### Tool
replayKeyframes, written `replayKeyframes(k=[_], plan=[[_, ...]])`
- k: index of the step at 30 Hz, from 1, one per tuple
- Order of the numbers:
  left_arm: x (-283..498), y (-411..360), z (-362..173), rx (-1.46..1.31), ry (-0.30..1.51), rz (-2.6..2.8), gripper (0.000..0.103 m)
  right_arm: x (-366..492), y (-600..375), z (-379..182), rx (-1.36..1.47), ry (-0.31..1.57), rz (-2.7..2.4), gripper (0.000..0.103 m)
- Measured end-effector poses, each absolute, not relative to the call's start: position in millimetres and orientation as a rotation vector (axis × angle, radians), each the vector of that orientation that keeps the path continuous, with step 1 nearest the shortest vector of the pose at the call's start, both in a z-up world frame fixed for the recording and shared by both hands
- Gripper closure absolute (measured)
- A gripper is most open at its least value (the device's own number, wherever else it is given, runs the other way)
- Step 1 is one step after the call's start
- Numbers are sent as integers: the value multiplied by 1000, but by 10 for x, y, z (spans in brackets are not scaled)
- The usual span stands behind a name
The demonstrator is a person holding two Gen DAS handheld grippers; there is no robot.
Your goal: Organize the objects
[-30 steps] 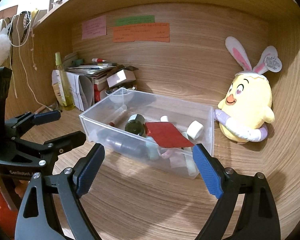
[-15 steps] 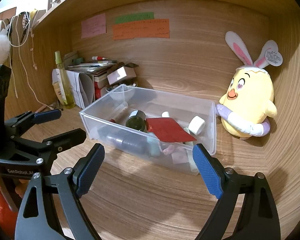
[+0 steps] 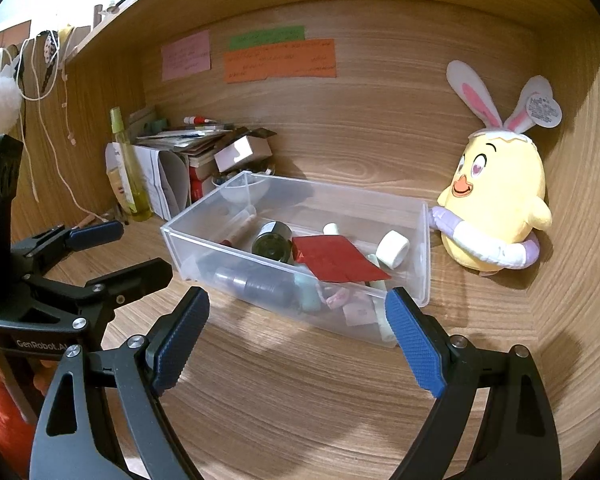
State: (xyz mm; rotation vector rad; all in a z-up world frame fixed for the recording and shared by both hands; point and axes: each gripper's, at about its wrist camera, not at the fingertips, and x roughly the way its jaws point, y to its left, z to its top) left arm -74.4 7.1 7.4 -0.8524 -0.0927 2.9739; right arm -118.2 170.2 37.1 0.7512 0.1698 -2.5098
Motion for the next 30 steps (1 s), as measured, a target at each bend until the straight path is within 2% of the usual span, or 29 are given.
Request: replayKeyframes(k=[30], plan=[[-720,93,32,-870,-141,2945,3,-1162,1725,394,750,156,-2509,15]])
